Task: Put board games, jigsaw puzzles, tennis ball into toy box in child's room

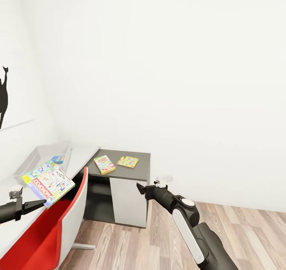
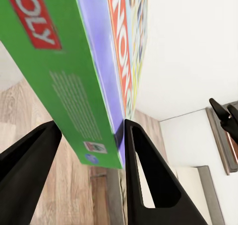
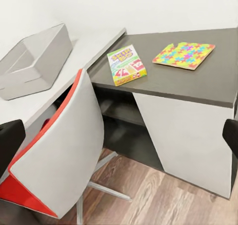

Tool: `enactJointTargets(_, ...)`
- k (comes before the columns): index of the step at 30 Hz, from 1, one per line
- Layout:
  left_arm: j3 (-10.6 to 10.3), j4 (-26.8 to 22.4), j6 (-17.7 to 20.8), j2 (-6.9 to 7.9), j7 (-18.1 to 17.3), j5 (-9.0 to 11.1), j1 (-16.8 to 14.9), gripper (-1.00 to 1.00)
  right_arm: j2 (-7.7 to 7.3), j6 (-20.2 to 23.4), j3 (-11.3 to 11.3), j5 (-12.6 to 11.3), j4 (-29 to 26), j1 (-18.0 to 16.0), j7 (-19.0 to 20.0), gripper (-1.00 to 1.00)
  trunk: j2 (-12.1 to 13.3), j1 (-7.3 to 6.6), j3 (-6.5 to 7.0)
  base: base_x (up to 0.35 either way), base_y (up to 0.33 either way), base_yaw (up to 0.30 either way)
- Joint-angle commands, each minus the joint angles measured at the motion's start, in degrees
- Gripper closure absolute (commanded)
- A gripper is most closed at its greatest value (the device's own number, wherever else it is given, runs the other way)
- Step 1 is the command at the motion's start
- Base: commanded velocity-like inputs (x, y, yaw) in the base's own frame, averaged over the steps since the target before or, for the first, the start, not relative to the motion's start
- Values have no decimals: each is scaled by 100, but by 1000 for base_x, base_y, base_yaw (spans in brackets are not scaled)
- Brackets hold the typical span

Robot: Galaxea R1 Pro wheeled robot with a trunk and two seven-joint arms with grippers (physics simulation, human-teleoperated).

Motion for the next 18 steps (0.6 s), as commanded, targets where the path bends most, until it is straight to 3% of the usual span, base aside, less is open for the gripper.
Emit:
enactJointTargets(1,17,-3,57,-3,-49,-53,-5,100,5,34,-5,-3,-7,-1,10,-100,-4,5,-2,327,23,0)
enactJointTargets(8,17,-3,57,-7,-49,-54,-5,100,105,86,0,-1,-4,-1,-117,-100,-4,5,-2,329,5,207)
enactJointTargets(14,17,-3,57,-18,-49,-56,-5,100,271,165,174,-9,1,-1,-667,-100,-4,5,-7,330,0,279)
enactJointTargets(18,17,-3,57,-20,-49,-57,-5,100,302,224,232,-5,3,-1,-811,-100,-4,5,-28,330,-8,230)
